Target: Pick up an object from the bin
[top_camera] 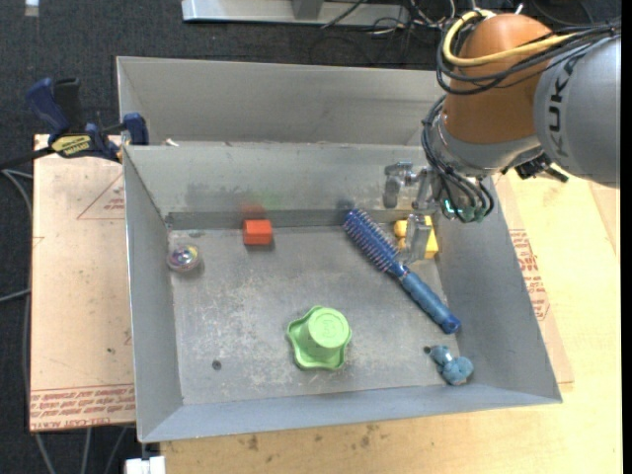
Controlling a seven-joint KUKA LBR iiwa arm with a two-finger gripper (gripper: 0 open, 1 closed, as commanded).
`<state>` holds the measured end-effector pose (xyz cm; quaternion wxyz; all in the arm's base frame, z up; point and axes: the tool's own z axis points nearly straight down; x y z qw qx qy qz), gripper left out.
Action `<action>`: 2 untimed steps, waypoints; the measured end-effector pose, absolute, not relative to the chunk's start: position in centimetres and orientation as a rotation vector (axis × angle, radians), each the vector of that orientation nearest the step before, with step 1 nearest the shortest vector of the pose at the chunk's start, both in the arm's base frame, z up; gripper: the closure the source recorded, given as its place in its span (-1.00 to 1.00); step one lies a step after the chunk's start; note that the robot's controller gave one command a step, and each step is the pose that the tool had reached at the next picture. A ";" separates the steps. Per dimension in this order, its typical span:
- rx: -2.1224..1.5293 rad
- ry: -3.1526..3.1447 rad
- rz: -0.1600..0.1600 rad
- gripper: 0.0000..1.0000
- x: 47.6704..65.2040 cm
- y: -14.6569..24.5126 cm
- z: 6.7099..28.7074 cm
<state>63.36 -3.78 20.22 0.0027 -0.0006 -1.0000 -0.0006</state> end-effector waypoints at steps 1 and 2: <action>-0.386 -3.128 -0.001 -1.00 62.3 -7.1 7.1; -0.516 -3.104 -0.004 -1.00 62.5 -4.9 10.1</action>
Offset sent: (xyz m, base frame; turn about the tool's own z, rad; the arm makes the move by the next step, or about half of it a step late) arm -0.0134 -0.0323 -0.1322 0.2441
